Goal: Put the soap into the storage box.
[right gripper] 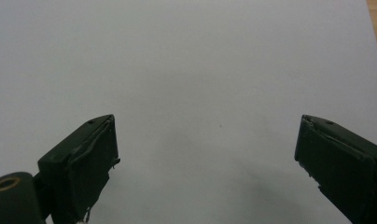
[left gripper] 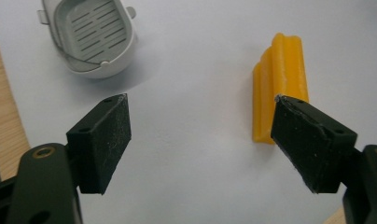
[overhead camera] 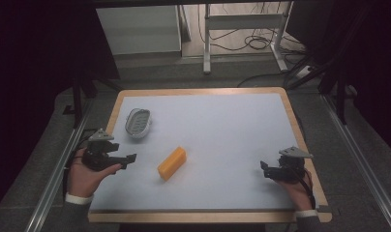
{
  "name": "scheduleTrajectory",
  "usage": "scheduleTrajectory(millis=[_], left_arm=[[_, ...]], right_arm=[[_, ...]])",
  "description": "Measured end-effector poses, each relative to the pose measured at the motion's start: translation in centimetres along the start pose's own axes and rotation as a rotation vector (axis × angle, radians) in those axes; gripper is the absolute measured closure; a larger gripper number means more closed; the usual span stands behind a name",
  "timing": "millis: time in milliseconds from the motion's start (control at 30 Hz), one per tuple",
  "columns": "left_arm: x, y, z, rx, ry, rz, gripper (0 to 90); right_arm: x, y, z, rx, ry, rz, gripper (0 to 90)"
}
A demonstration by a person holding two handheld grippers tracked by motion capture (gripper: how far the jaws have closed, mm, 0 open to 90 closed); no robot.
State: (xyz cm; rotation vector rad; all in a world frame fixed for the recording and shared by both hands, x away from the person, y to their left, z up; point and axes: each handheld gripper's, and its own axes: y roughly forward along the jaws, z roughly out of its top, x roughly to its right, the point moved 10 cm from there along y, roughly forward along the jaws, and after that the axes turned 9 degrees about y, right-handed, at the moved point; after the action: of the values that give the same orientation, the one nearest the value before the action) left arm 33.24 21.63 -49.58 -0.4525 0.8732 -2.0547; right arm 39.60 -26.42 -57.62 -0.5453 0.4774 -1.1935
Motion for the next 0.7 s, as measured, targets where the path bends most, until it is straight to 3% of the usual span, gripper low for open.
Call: scheduleTrajectory(millis=[300, 400, 700], left_arm=[[1.8, 1.3, 1.1, 0.001, 0.044, -0.001, 21.5], [2.9, 2.3, 1.3, -0.038, 0.079, -0.021, 21.3], [4.6, 4.3, 1.5, -0.073, 0.111, -0.040, 20.7]], right_arm=[[-0.2, 0.1, -0.2, -0.007, -0.008, 0.003, 6.0], [-0.3, 0.2, -0.3, -0.009, -0.010, 0.004, 6.0], [-0.2, 0.3, -0.4, -0.013, -0.013, 0.001, 6.0]])
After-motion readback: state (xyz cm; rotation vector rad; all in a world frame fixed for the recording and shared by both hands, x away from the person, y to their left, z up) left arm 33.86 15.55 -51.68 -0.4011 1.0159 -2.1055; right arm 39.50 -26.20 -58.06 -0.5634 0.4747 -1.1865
